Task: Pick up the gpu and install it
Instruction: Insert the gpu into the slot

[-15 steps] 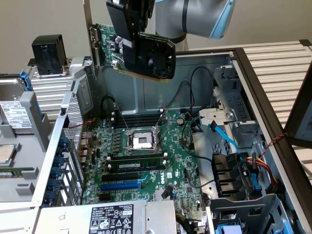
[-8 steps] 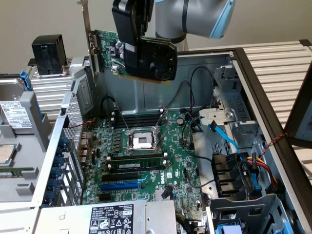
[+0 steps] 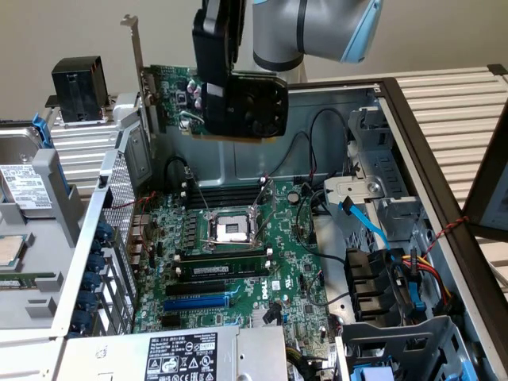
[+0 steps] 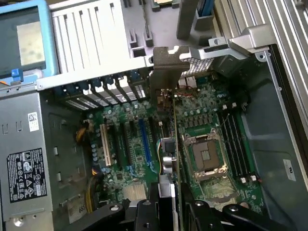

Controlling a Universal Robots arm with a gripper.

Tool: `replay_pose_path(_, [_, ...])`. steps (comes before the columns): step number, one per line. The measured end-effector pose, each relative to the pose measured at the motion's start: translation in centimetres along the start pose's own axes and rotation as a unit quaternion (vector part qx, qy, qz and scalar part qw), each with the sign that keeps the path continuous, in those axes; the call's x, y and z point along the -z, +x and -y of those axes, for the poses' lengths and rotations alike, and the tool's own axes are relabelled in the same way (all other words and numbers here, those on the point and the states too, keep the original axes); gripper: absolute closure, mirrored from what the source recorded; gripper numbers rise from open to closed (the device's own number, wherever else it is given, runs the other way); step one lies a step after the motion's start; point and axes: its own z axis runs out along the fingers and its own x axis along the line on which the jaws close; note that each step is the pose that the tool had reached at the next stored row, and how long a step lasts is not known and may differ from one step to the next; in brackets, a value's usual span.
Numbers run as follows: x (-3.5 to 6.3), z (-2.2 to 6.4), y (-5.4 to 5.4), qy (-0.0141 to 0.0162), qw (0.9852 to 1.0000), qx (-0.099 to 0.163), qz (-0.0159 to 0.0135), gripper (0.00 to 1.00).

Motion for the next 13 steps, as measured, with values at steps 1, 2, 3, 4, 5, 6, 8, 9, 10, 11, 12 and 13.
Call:
replay_pose_path(1, [-0.11,0.01,0.0,0.0003,1.0,0.009,-0.0014,0.71])
replay_pose_path(2, [-0.22,0.03,-0.01,0.0006,0.9999,0.016,-0.0024,0.71])
replay_pose_path(3, [-0.35,0.06,0.02,0.0007,0.9998,0.02,-0.0031,0.71])
replay_pose_path(4, [-0.41,0.08,0.09,0.0007,0.9997,0.022,-0.0034,0.71])
replay_pose_path(5, [-0.46,0.11,0.16,0.0008,0.9997,0.023,-0.0034,0.71])
replay_pose_path(6, [-0.5,0.11,0.17,0.0008,0.9997,0.023,-0.0034,0.71])
replay_pose_path(8, [-0.63,0.15,0.26,0.0013,0.9997,0.024,-0.0035,0.71])
replay_pose_path(9, [-0.69,0.09,0.27,0.0038,0.9997,0.025,-0.0035,0.71])
replay_pose_path(10, [-0.71,0.07,0.27,0.0075,0.9996,0.026,-0.0032,0.71])
replay_pose_path(11, [-0.73,0.06,0.28,0.0124,0.9995,0.028,-0.0025,0.71])
replay_pose_path(12, [-0.78,0.05,0.28,0.0175,0.9994,0.029,-0.0015,0.71])
replay_pose_path(13, [-0.83,0.02,0.29,0.0224,0.9993,0.031,-0.0008,0.71])
